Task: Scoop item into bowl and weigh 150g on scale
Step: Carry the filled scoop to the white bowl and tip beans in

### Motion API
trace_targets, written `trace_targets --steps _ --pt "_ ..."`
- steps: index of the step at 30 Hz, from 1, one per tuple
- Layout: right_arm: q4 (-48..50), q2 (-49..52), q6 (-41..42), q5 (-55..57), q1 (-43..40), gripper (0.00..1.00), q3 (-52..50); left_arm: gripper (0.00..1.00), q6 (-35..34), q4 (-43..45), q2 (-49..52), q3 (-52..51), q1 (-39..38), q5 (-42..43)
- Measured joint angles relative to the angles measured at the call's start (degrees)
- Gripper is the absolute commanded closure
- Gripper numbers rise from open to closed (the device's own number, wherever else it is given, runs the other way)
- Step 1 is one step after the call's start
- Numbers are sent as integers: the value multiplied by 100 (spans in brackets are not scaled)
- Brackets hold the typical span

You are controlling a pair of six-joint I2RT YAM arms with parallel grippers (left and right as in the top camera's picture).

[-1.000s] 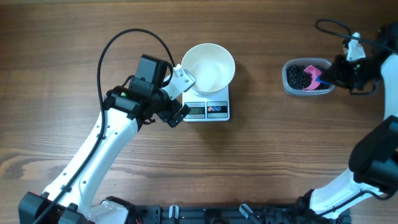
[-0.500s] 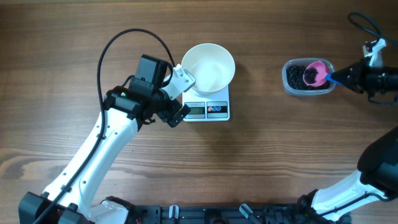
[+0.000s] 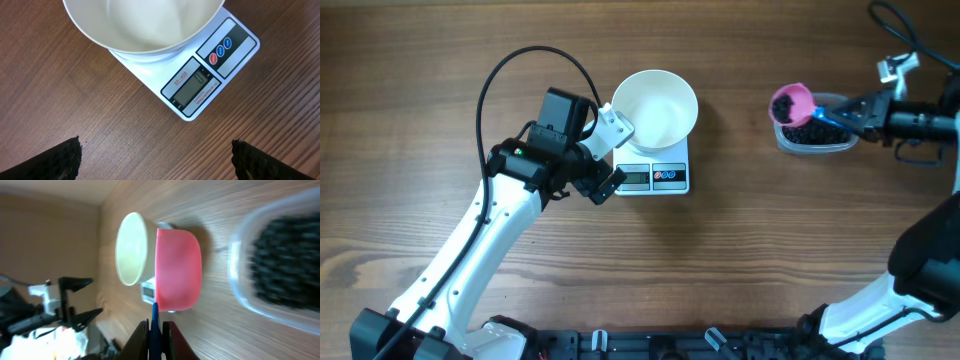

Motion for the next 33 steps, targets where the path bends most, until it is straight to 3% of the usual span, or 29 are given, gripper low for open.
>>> trace_targets --steps 9,15,22,33 --pt "177 0 138 -605 1174 96 0 0 0 0 0 0 0 0" --pt "992 -2 1056 -234 2262 96 42 0 0 0 0 0 0 0" --pt "1580 -35 2424 2135 3687 96 734 0 0 0 0 0 0 0" --pt "2144 -168 2828 6070 5683 96 999 0 0 0 0 0 0 0"
